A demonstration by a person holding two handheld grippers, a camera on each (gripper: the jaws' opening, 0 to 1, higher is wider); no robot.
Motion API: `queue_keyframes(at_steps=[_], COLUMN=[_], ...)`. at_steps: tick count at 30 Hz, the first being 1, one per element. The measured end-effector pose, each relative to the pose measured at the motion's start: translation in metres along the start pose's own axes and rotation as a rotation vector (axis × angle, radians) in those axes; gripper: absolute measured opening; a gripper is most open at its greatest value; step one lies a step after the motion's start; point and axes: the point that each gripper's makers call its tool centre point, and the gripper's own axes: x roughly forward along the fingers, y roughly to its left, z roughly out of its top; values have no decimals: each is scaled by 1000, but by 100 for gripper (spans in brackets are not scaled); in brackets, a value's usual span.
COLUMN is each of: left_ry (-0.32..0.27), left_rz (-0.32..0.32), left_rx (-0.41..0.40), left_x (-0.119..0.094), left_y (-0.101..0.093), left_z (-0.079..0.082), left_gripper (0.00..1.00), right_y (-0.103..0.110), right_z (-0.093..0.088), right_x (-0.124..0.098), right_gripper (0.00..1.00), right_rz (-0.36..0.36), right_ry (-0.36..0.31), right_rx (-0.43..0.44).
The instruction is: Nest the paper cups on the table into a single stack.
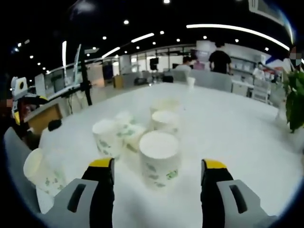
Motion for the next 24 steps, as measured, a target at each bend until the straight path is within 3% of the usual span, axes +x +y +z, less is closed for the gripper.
queue_keyframes(at_steps=[11, 24], left_ry=[5, 12], left_rz=[-2, -7], left_rx=[-2, -2], left_x=[-2, -2], left_y=[-2, -3], left_z=[-2, -3], left_gripper=[95, 94], right_y=[2, -3], right_z=[10, 6], right_x=[13, 20], right_gripper=[63, 48], right_rz=[3, -8], right_ry=[-10, 6], right_rx=[10, 8])
